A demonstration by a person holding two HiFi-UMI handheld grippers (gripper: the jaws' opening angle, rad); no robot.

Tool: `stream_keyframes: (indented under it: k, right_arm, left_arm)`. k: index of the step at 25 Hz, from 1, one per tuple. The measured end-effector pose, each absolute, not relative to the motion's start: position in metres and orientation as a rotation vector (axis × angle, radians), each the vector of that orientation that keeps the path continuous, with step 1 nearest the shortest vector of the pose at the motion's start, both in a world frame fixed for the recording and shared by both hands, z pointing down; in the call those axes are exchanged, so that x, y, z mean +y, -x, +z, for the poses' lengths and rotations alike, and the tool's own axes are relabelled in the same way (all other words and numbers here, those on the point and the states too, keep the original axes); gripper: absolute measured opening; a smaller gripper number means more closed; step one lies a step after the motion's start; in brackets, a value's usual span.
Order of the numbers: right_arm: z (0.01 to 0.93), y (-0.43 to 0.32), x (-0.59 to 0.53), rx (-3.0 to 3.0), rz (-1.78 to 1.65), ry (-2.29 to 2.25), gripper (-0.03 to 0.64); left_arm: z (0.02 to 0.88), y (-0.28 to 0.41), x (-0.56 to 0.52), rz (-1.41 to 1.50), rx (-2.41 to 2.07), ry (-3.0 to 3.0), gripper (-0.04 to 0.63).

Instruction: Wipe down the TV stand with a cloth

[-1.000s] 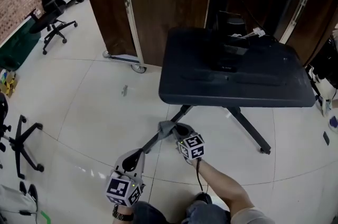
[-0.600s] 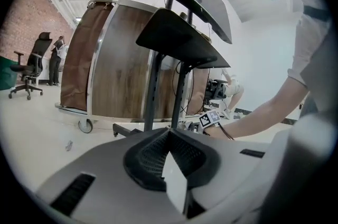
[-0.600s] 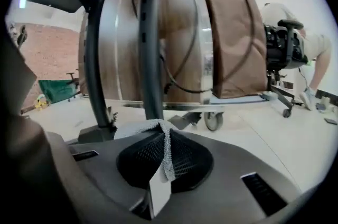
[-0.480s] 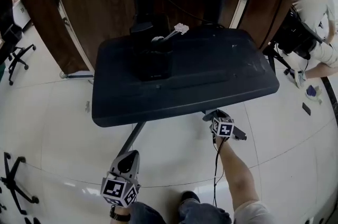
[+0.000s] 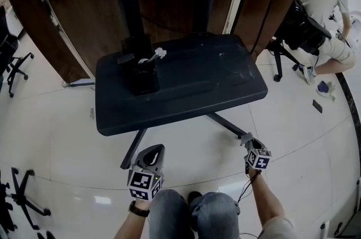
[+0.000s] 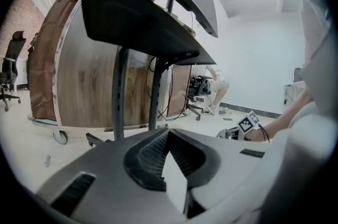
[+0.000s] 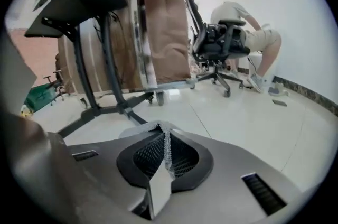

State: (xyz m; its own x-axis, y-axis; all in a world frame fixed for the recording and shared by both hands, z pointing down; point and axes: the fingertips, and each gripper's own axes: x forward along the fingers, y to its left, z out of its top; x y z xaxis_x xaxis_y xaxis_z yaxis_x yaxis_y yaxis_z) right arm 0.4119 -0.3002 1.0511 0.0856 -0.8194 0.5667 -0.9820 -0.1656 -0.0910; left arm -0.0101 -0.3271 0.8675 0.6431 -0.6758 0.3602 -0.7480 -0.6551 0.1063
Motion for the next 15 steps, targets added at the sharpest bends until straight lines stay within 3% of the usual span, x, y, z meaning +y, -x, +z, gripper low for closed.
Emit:
stream_keyframes:
  k: [3, 9, 15]
  right_arm:
    - [0.899, -0.344, -0.298, -2.002, 0.546, -1.97, 0.006]
    - [0.532, -0.228, -0.229, -2.284, 0.255, -1.91, 0.006]
    - [0.222, -0.176, -0.147, -2.39, 0.115, -1.911, 0.006]
  left_arm:
    - [0.774, -0.008, -0.306, 0.446, -1.118, -2.615, 0.028]
    - [0.494, -0.036, -0.241, 0.39, -1.041, -2.693, 0.028]
    - [0.213, -0.045, -0.166, 0.266, -1.056, -2.789, 0.028]
